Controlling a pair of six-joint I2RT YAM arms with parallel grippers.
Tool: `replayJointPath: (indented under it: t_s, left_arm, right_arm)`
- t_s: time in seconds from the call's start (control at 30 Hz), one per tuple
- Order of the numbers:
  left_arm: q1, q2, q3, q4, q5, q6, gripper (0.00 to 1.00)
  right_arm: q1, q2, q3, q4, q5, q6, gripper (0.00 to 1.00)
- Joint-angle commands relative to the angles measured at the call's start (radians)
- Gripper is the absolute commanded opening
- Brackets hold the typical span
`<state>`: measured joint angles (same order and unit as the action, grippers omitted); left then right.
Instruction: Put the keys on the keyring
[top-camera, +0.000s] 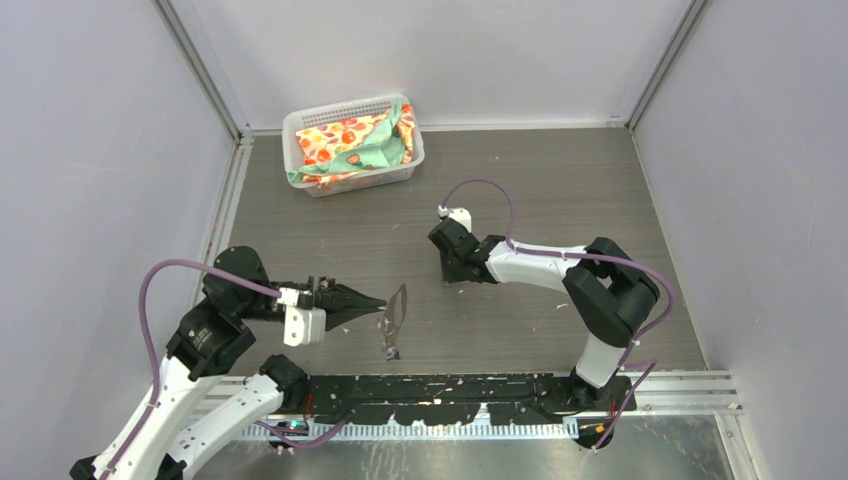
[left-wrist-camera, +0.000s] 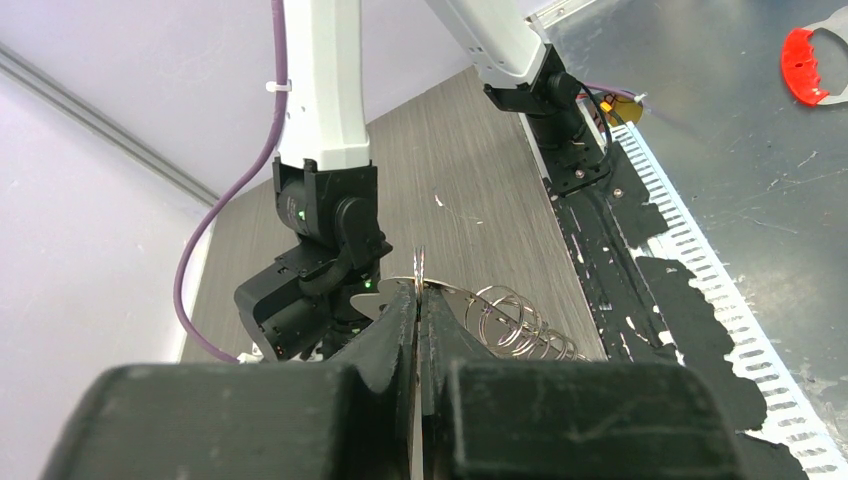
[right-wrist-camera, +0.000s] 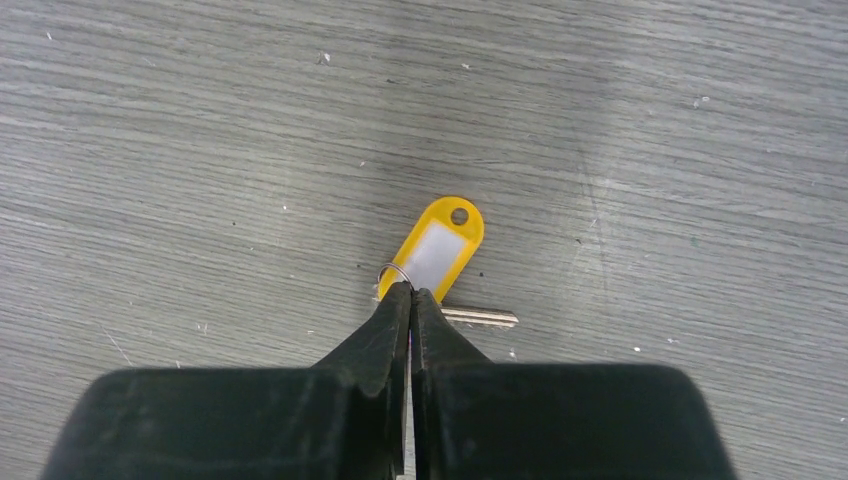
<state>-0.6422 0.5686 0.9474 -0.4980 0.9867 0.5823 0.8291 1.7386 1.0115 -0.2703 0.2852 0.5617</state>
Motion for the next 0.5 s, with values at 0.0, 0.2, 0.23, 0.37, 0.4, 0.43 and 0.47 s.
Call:
replayJointPath:
  t_s: [0.0,0.2,0.23,0.37,0.4,0.43,0.47]
  left_arm:
    - [-0.004,-0.015,0.012,0.026,-0.003,-0.002,0.01]
    - [-0.004,-0.015,0.013,0.025,-0.009,0.001,0.00]
    - [-0.005,-0.014,0.012,0.024,-0.011,0.001,0.00]
    - [-0.004,-0.009,0.000,0.020,-0.015,-0.024,0.01]
    - [-0.004,-0.007,-0.009,0.030,-0.016,-0.051,0.01]
    - [-0.005,-0.008,-0.018,0.046,-0.017,-0.081,0.01]
    - [-0.004,-0.009,-0.030,0.064,-0.017,-0.115,0.01]
  right_arm:
    - [-0.002,0.002,0.034,0.020,-0.003,-0.012,0.01]
    - [-0.002,-0.061,-0.003,0.079,-0.059,-0.085,0.01]
    - [0.000,-0.085,-0.019,0.109,-0.079,-0.106,0.01]
    - [0.003,-0.206,-0.098,0.199,-0.189,-0.219,0.01]
    - [0.007,-0.248,-0.121,0.215,-0.223,-0.259,0.01]
    - [0.012,-0.293,-0.147,0.229,-0.250,-0.301,0.01]
    - [0.017,-0.353,-0.170,0.237,-0.266,-0.331,0.01]
